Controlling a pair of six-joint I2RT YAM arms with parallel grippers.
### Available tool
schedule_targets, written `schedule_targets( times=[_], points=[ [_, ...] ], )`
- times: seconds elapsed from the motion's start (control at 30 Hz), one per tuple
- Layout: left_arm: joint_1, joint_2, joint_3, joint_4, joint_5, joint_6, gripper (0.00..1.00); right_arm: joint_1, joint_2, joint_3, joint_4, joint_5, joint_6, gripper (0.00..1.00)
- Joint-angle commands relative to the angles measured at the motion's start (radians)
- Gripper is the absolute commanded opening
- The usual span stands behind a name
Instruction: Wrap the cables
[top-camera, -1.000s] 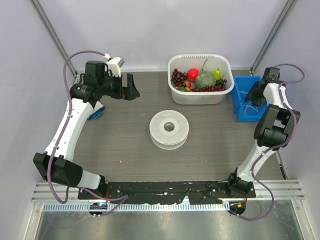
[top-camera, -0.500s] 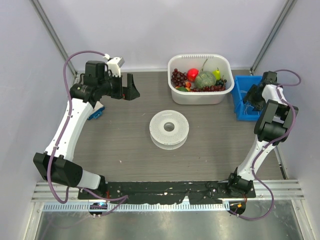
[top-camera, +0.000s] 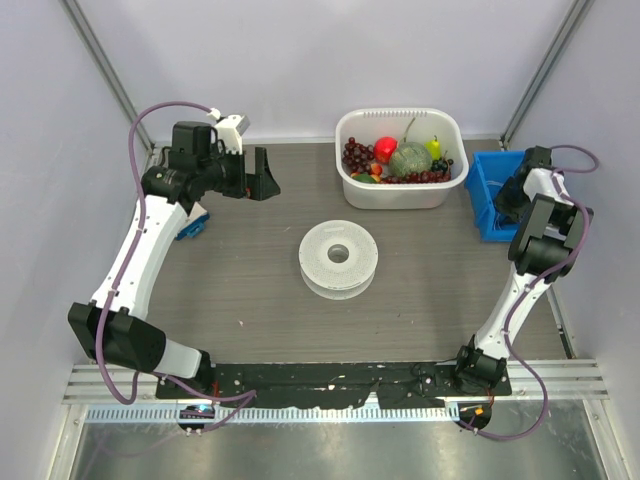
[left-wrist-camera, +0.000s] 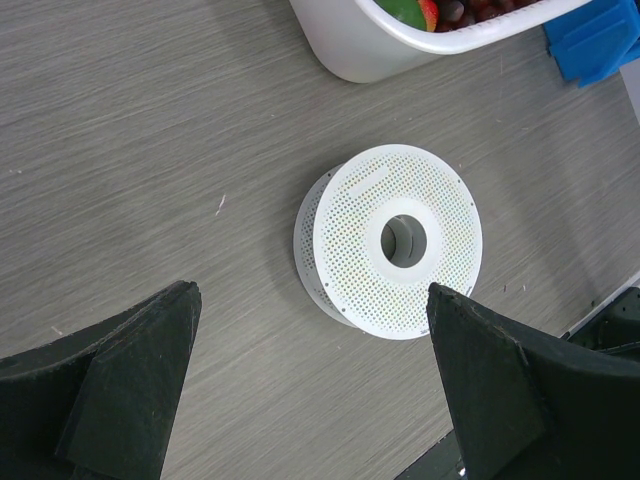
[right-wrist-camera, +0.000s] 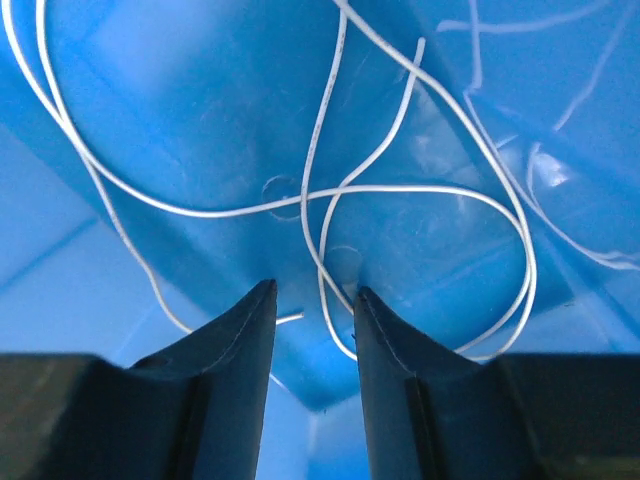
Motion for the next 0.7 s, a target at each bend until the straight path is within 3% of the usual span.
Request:
schedule_targets(
  times=[0.0,0.17,0.33,0.67],
  points=[
    [0.004,-0.004,0.026,0.027,0.012,-0.002,1.0,-0.003,0.045,0.001,-0.08,-0.041,-0.004,0.4],
    [0.005,0.0,0.031,0.029,0.012,-0.005,1.0,0.007,0.054,-0.009,-0.08,-0.021,-0.022,0.24],
    [0.005,0.001,0.033,0.029,0.012,-0.005,1.0,0.007,0.068,0.034,-0.115,-0.01,-0.03,0.01],
    [0.005,-0.003,0.034,0.03,0.022,-0.008,1.0,0.007,-0.073,0.054,-0.086,-0.038,-0.059,0.01]
  ],
)
